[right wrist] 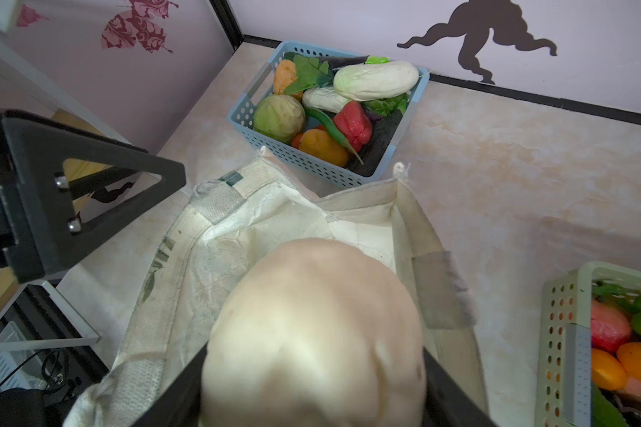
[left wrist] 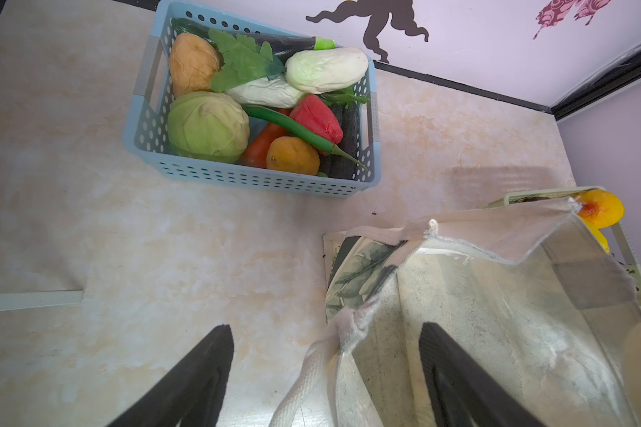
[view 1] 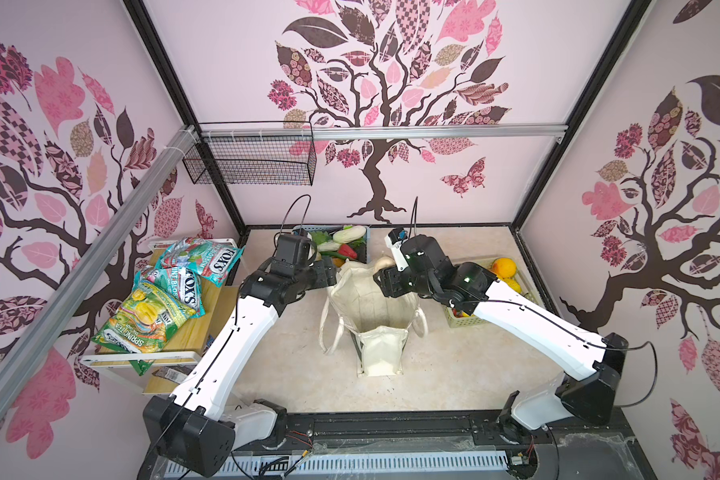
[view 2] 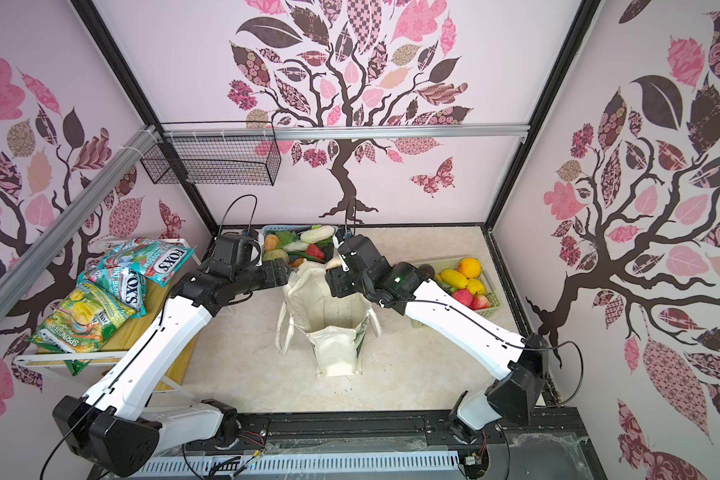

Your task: Place the food into the grocery bag and tie it

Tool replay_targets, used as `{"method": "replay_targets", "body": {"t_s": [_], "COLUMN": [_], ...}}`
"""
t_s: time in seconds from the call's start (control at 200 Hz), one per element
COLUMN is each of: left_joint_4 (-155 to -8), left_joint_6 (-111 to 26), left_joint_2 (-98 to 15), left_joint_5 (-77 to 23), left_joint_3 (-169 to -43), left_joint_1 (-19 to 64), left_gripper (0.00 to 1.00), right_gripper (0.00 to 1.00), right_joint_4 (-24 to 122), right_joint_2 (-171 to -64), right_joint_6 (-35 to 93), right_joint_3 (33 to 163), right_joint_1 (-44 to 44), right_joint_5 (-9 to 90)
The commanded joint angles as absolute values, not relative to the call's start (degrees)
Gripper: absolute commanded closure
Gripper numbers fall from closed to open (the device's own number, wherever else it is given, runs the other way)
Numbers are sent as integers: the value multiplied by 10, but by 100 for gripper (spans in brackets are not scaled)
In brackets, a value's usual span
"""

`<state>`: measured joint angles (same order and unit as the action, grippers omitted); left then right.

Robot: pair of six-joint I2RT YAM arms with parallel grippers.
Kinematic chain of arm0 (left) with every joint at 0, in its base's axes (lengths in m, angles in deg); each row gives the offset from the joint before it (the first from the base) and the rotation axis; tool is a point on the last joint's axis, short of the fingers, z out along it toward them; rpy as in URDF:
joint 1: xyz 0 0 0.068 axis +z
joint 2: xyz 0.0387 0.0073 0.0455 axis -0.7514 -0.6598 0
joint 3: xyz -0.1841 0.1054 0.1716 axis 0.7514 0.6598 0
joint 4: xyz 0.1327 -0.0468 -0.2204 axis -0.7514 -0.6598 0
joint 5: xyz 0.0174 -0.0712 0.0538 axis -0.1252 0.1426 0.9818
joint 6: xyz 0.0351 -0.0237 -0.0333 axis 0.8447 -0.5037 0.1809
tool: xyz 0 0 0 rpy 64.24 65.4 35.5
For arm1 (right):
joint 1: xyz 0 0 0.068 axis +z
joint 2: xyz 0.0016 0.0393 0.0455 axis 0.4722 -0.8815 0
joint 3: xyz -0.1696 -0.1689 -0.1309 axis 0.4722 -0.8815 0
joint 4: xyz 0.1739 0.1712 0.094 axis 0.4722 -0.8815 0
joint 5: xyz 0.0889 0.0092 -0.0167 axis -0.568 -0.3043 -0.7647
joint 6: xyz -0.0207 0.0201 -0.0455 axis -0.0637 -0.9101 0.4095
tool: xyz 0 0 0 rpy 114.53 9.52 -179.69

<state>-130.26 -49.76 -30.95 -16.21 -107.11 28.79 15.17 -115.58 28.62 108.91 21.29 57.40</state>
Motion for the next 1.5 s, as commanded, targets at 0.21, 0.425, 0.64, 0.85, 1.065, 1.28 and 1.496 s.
{"method": "replay_targets", "body": {"t_s": [0.21,0.425,0.64,0.85,1.065,1.28,1.496], "left_joint_4": [-1295,-1295,-1295,-1295,-1295,-1294,-1294], "left_joint_6": [-498,-498,-498,-499,-498,-498,-498], "left_joint_2": [-301,-300,-301,-300,-300,-300,-298], "left_joint_5": [-158,-158,-158,-157,-157,-157,-157], "left_joint_3": [-1053,-1052,-1051,-1051,-1049,-1047,-1045], "left_joint_1": [286,286,285,285,284,285,284], "left_gripper": [17,17,17,18,17,17,18], "right_gripper": [37,37,37,37,37,37,37], "right_joint_4": [196,212,220,225,227,231,234], "right_joint_2": [-1175,-1183,-1194,-1206,-1221,-1236,-1250], "right_joint_6": [280,274,271,270,270,269,269], "right_joint_3": [1049,1022,1006,996,990,985,980], "right_joint_1": [232,236,237,236,237,237,237], "right_joint_5": [536,531,527,527,525,523,520]}}
